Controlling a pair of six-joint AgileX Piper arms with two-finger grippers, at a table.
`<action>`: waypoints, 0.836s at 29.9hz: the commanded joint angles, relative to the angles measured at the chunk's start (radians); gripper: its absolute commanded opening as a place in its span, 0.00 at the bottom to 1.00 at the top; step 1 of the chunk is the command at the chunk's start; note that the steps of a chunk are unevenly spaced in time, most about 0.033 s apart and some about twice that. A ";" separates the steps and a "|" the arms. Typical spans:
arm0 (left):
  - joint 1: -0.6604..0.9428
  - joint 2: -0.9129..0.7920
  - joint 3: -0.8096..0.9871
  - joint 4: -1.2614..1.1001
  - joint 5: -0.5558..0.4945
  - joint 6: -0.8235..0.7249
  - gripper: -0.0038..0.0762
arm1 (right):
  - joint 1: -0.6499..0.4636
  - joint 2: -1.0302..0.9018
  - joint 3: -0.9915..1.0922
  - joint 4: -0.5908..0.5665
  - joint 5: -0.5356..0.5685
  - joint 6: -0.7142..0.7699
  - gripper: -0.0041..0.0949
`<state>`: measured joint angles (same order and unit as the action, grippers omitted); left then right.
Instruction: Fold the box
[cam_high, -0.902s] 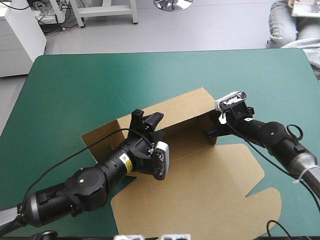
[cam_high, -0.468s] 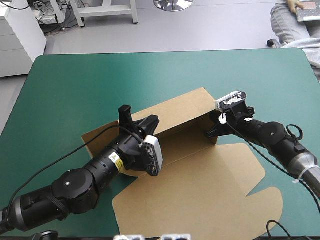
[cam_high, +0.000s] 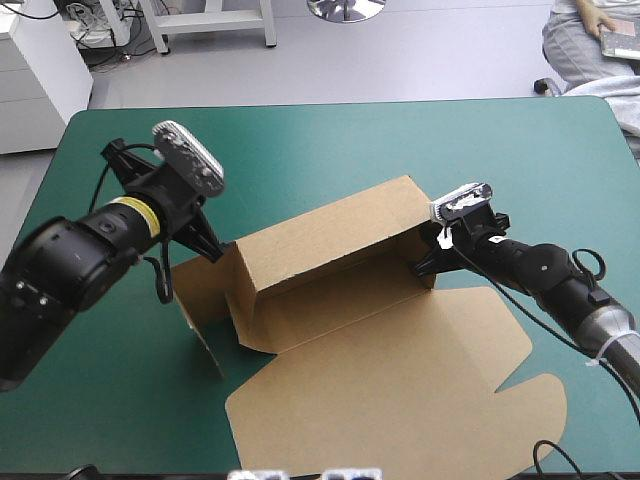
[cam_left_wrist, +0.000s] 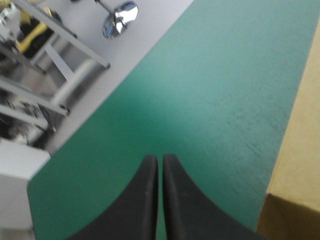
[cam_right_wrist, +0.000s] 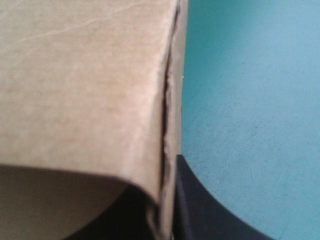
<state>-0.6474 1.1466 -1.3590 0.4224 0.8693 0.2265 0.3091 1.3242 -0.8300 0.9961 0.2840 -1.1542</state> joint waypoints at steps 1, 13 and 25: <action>0.191 0.010 -0.080 -0.212 0.032 0.045 0.07 | 0.002 -0.031 -0.026 0.009 0.001 -0.001 0.02; 0.863 0.033 -0.067 -0.818 0.251 0.194 0.06 | 0.002 -0.041 -0.026 -0.070 0.057 0.010 0.02; 0.883 0.033 -0.065 -0.812 0.267 0.198 0.06 | -0.035 -0.050 -0.181 -0.415 0.433 0.368 0.02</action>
<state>0.2350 1.2017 -1.4031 -0.3501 1.1738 0.4232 0.2738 1.3092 -0.9453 0.6555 0.5115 -0.8837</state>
